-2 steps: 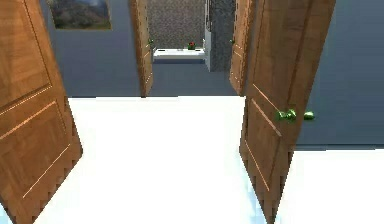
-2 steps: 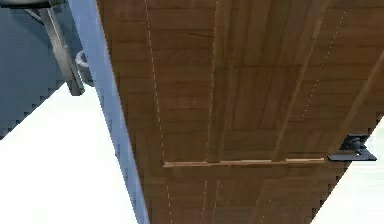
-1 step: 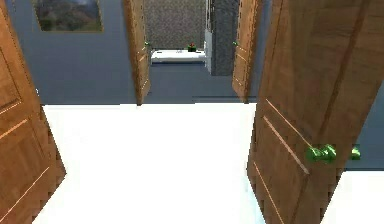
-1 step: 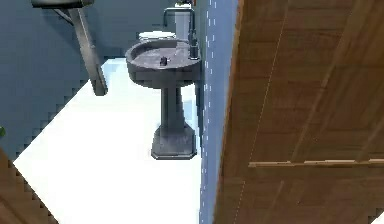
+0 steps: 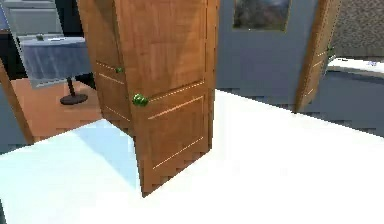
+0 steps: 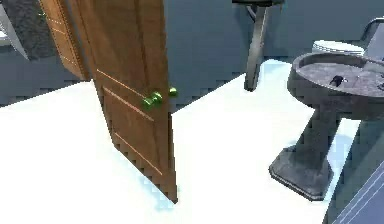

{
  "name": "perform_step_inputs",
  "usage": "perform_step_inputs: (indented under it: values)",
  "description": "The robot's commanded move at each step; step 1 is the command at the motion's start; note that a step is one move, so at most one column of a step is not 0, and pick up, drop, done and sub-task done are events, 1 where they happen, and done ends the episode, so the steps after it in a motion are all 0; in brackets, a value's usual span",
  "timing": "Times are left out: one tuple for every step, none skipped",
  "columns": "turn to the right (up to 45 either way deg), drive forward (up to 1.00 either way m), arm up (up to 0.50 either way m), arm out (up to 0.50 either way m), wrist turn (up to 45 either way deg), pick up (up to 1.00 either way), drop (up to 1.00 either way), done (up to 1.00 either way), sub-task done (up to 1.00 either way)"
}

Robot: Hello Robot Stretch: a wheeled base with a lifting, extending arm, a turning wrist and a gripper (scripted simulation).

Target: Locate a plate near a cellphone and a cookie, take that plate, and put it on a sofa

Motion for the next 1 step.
perform_step_inputs:
  values:
    - [-30.0, 0.0, 0.0, 0.0, 0.0, 0.0, 0.0, 0.0, 0.0]
